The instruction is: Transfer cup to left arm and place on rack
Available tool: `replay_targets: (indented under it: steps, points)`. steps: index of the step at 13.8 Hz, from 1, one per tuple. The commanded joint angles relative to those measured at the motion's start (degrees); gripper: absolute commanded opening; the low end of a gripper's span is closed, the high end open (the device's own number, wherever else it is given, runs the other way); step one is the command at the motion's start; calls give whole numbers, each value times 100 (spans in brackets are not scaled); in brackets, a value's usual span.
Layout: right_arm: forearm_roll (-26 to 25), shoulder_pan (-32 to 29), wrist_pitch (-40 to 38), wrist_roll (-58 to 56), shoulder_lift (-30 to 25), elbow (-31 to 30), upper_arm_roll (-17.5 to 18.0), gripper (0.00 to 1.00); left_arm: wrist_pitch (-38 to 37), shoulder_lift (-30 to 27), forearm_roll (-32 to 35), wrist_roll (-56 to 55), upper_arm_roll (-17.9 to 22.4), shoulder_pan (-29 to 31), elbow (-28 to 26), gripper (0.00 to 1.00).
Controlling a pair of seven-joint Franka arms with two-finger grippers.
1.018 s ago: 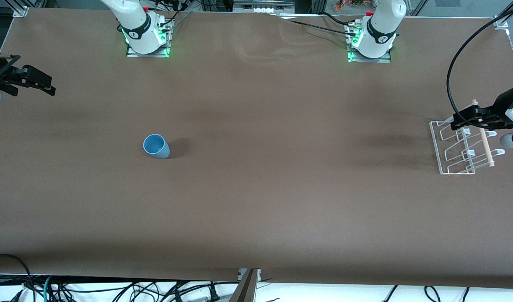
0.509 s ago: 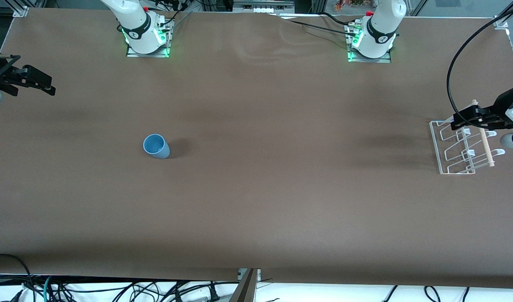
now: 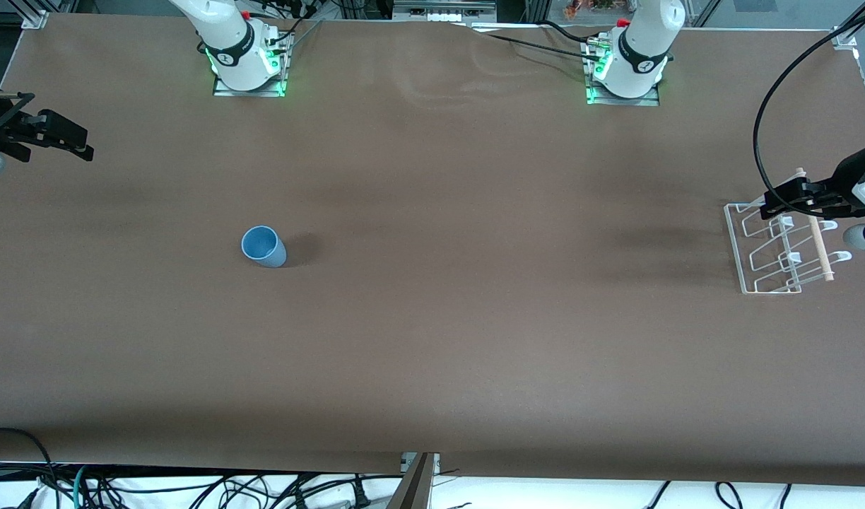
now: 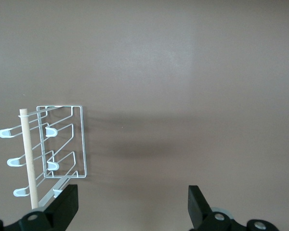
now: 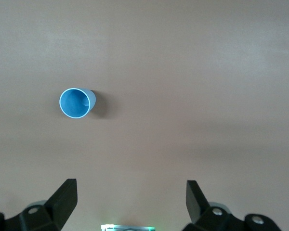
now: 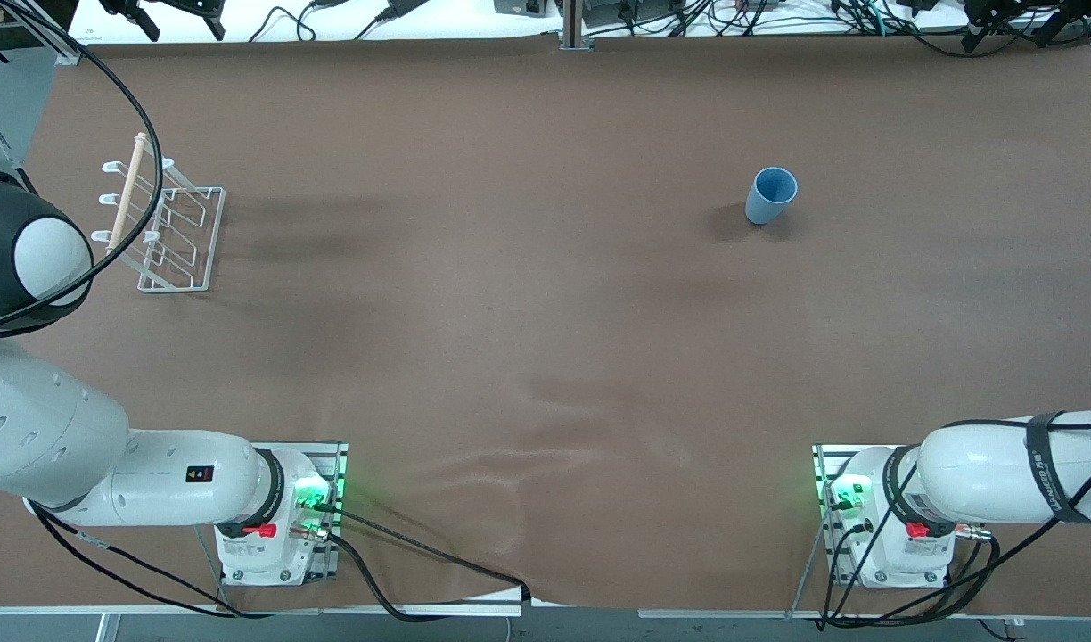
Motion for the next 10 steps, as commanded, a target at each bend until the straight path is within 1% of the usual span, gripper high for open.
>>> replay_targets:
  steps: [1,7,9,10]
  points:
    - [60,-25,-83,64,-58,23,50,100,-51,76,-112,-31,-1,25,180,100]
    - [51,-8,-215,29,-23,32,58,100,-51,76,-120,-23,-1,25,180,100]
    - [77,115,-259,12,21,-12,50,100,-43,76,-339,-22,8,34,163,100]
    - [95,116,-398,3,273,-4,50,100,-43,76,-358,-14,8,34,154,100]
